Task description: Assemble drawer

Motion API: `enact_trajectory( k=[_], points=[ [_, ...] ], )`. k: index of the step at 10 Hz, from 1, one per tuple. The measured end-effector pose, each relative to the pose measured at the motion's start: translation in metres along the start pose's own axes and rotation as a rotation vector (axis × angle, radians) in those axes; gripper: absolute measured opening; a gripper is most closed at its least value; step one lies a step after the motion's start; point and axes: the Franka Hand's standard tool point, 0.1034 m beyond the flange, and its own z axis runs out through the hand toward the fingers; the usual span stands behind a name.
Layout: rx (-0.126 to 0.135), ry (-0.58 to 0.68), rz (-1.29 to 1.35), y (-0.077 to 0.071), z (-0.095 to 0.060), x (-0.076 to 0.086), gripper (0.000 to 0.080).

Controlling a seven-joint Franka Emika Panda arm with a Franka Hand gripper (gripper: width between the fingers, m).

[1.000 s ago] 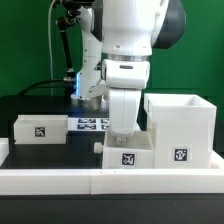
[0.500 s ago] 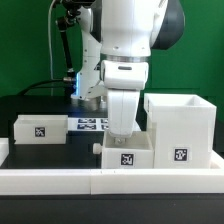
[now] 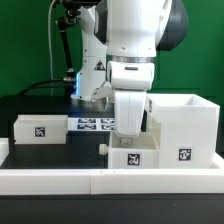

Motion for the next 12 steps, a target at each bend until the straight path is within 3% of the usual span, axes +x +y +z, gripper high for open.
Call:
enact_trajectory(
  k=[3, 4, 12],
  points=[
    [-0.001, -0.023, -0.065, -0.0003, 0.0004, 0.0029, 0.0044],
    [0.01, -0.039, -0.094, 0.0003, 0.0011, 0.0011, 0.0044],
    [0.003, -0.035, -0.091, 0.0024, 0.0, 0.0046, 0.0044]
  ],
)
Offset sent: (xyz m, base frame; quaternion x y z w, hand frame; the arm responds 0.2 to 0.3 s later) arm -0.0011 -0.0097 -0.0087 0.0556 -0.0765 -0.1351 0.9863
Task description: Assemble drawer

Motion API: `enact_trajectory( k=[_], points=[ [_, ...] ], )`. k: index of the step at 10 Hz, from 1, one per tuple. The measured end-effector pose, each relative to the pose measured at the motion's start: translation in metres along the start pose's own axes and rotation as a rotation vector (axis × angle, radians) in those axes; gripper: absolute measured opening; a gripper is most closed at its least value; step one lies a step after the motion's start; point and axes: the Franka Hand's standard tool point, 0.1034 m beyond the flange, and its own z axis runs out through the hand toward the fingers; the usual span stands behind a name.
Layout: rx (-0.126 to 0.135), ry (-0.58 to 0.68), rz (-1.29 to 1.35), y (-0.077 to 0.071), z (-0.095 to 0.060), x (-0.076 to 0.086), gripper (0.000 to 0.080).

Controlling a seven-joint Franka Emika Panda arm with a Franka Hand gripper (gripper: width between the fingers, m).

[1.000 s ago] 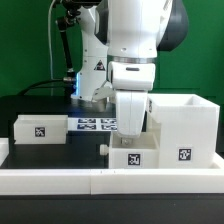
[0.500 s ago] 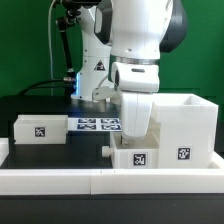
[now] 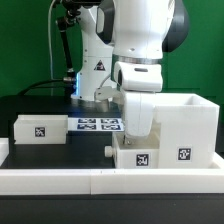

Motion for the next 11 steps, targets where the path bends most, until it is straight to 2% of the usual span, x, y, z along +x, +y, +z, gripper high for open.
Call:
enact_trajectory(
  k=[1, 2, 3, 4, 5, 6, 7, 9, 11],
  points=[
    [0.0, 0.0, 0.001, 0.0, 0.0, -0.001, 0.0044],
    [0.001, 0.0, 0.002, 0.0, 0.0, -0.001, 0.0103],
    [0.001, 0.0, 0.002, 0.0, 0.0, -0.001, 0.0239],
    [-0.002, 0.0, 0.005, 0.0, -0.002, -0.002, 0.0239],
    [-0.01, 0.0, 0.016, 0.002, -0.01, -0.001, 0.0427],
    [-0.008, -0.002, 0.028, 0.003, -0.017, 0.001, 0.0561],
    [-0.002, -0.006, 0.031, 0.005, -0.022, 0.001, 0.0622],
    [0.007, -0.015, 0.039, 0.01, -0.038, -0.007, 0.0644],
    [0.027, -0.021, 0.016, 0.016, -0.045, -0.026, 0.0648]
  ],
)
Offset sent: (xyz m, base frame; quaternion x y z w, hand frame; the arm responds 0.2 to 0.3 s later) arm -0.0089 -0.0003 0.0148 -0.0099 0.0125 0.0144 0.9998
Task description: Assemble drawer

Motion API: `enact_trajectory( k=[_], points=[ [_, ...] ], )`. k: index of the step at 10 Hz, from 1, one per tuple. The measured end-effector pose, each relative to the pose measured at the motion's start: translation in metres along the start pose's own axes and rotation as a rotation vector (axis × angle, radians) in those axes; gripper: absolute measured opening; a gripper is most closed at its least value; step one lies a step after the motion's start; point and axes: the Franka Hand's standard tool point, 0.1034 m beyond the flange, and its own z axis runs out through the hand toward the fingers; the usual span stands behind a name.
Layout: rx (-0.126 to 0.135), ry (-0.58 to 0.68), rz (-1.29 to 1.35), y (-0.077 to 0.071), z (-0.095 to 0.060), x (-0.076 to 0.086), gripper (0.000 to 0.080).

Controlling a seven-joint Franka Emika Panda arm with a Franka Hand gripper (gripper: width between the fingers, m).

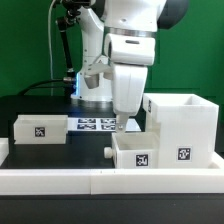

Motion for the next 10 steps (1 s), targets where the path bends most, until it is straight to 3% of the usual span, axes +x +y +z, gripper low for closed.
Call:
enact_trajectory(
  k=[4, 7, 9, 10],
  points=[
    [0.013, 0.002, -0.048, 0.023, 0.009, -0.029, 0.0649],
    [0.021, 0.047, -0.078, 0.02, 0.014, -0.046, 0.0649],
    [0.052, 0.148, -0.053, 0.014, 0.028, -0.06, 0.0649],
    [0.063, 0.168, -0.055, 0.016, 0.036, -0.057, 0.0649]
  ],
)
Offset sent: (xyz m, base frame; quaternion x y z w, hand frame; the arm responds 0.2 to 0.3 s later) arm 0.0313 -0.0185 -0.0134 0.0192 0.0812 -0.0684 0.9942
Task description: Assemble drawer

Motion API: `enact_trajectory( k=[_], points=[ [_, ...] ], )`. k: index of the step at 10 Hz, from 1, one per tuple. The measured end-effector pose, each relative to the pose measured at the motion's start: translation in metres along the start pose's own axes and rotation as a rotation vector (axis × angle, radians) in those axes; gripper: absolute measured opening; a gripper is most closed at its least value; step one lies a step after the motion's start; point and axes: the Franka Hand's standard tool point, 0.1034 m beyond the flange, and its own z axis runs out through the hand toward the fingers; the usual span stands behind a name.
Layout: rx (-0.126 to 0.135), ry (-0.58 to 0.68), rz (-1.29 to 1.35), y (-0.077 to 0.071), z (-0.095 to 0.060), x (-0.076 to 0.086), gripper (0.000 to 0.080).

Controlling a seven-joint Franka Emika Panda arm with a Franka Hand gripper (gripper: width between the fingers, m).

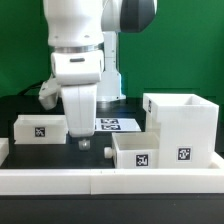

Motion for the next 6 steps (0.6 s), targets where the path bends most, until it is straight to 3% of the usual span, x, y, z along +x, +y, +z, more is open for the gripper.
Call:
enact_trajectory(
  k=[3, 6],
  points=[
    [0.013, 0.116, -0.009, 0.0067, 0.0122, 0.0046, 0.0649],
    [0.012, 0.196, 0.024, 0.0099, 0.0107, 0.0072, 0.0649]
  ],
)
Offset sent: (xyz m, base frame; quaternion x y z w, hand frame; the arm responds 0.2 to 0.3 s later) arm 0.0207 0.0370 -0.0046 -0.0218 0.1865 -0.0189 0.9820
